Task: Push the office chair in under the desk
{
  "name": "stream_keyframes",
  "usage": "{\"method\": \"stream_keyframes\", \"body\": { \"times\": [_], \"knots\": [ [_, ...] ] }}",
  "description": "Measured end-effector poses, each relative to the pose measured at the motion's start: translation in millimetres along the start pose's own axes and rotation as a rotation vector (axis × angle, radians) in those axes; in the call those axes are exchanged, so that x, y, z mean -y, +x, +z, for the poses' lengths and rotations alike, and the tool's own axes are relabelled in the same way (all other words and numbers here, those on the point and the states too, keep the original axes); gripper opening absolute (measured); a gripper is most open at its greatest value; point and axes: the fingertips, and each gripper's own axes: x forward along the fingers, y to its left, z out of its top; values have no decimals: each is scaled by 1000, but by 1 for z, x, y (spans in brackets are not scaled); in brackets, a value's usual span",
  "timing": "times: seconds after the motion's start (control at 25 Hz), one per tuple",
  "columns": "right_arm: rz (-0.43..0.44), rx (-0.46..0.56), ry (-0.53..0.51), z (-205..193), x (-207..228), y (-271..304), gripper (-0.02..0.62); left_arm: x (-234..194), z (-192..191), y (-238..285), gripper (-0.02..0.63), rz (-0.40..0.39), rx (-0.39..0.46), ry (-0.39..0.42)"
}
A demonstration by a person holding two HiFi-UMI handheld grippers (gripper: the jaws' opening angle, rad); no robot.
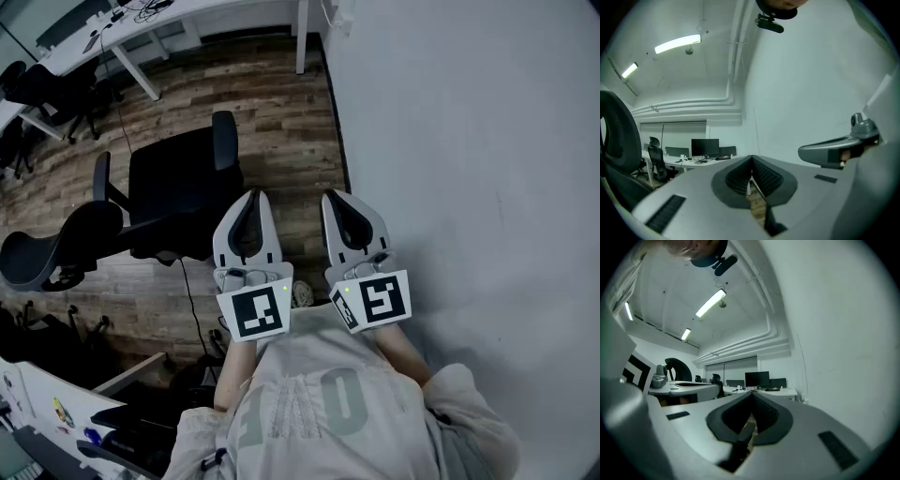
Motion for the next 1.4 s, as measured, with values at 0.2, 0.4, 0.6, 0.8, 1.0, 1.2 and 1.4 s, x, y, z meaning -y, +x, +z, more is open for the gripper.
{"method": "stream_keyframes", "body": {
  "times": [0.2, 0.4, 0.6, 0.8, 1.0, 1.2, 1.4],
  "knots": [
    [8, 8, 20, -2, 0, 0, 20, 2, -1, 0, 17, -7, 4, 25],
    [7, 12, 36, -1, 4, 0, 20, 5, -1, 3, 17, -11, 4, 49],
    [-2, 43, 123, 0, 16, -1, 20, -1, -5, 5, 17, 18, -10, 33],
    [63, 69, 75, -2, 11, 11, 20, -23, -2, 4, 17, 85, -13, 59],
    [91, 51, 74, -12, 8, 33, 21, -50, -16, 16, 17, 131, -59, 80],
    [98, 28, 101, -21, 16, 82, 21, -73, -8, 56, 17, 150, -28, 47],
    [153, 50, 97, -9, 5, 153, 21, -116, 1, 100, 17, 184, -3, 39]
  ]
}}
